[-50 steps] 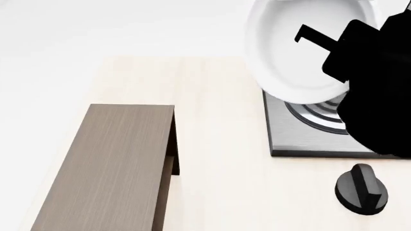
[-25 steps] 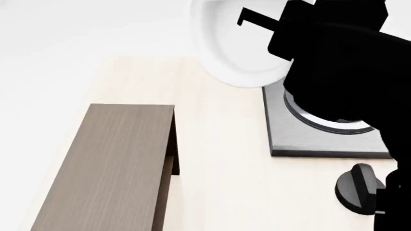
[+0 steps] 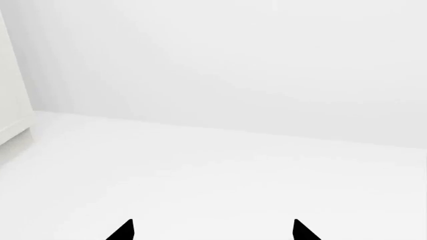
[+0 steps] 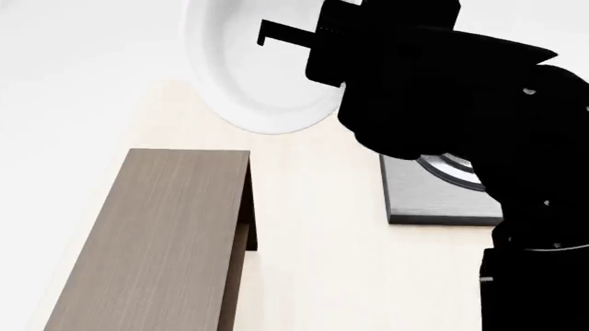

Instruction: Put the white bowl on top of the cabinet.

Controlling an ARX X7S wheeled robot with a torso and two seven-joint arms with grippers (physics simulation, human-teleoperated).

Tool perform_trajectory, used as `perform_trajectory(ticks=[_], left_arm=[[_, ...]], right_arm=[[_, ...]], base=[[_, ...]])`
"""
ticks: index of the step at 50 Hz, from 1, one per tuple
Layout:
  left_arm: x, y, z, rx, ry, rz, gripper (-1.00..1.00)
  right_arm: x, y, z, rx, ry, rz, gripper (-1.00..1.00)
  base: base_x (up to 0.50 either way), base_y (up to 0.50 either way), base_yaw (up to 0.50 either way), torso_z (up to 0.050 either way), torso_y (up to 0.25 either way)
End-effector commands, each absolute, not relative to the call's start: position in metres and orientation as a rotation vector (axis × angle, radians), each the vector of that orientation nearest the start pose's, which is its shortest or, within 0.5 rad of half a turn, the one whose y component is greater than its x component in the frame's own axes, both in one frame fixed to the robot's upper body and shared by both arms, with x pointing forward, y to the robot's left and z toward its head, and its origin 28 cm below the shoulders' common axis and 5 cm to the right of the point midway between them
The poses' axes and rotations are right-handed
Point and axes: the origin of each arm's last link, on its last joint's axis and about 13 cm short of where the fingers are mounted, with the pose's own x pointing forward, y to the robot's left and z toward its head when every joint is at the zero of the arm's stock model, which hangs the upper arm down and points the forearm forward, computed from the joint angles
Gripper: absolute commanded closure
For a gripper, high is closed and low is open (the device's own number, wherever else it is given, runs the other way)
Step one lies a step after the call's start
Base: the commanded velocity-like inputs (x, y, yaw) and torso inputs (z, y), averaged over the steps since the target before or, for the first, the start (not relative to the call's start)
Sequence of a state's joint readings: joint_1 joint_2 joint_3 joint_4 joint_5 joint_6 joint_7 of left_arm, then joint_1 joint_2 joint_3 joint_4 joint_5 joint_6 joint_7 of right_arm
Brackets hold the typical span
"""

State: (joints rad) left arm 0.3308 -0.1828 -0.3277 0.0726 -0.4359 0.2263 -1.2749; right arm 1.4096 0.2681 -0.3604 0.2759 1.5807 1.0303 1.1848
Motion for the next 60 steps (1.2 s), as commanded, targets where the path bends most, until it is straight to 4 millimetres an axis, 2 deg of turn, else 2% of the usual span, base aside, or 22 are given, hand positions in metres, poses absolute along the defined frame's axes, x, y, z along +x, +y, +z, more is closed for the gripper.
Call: perform_trajectory(ticks=[1, 16, 27, 36, 60], left_arm=[[0.122, 0.313, 0.006, -0.177, 0.041, 1.616, -1.00], [0.122, 0.313, 0.006, -0.175, 0.041, 1.616, -1.00], [0.122, 0.313, 0.006, -0.175, 0.040, 1.617, -1.00], [0.122, 0.313, 0.006, -0.176, 0.040, 1.617, -1.00], [0.122, 0.314, 0.006, -0.176, 0.042, 1.618, -1.00]], right_arm=[[0.319, -0.050, 0.355, 0.293, 0.346, 0.118, 1.00], [0.306, -0.042, 0.356, 0.338, 0.370, 0.324, 1.00], [0.305, -0.039, 0.353, 0.300, 0.416, 0.339, 1.00], [0.294, -0.031, 0.348, 0.237, 0.440, 0.401, 1.00], [0.279, -0.032, 0.335, 0.201, 0.489, 0.420, 1.00]], base=[[0.00, 0.00, 0.00, 0.000, 0.000], [0.00, 0.00, 0.00, 0.001, 0.001], [0.00, 0.00, 0.00, 0.000, 0.001], [0.00, 0.00, 0.00, 0.001, 0.001], [0.00, 0.00, 0.00, 0.000, 0.001]])
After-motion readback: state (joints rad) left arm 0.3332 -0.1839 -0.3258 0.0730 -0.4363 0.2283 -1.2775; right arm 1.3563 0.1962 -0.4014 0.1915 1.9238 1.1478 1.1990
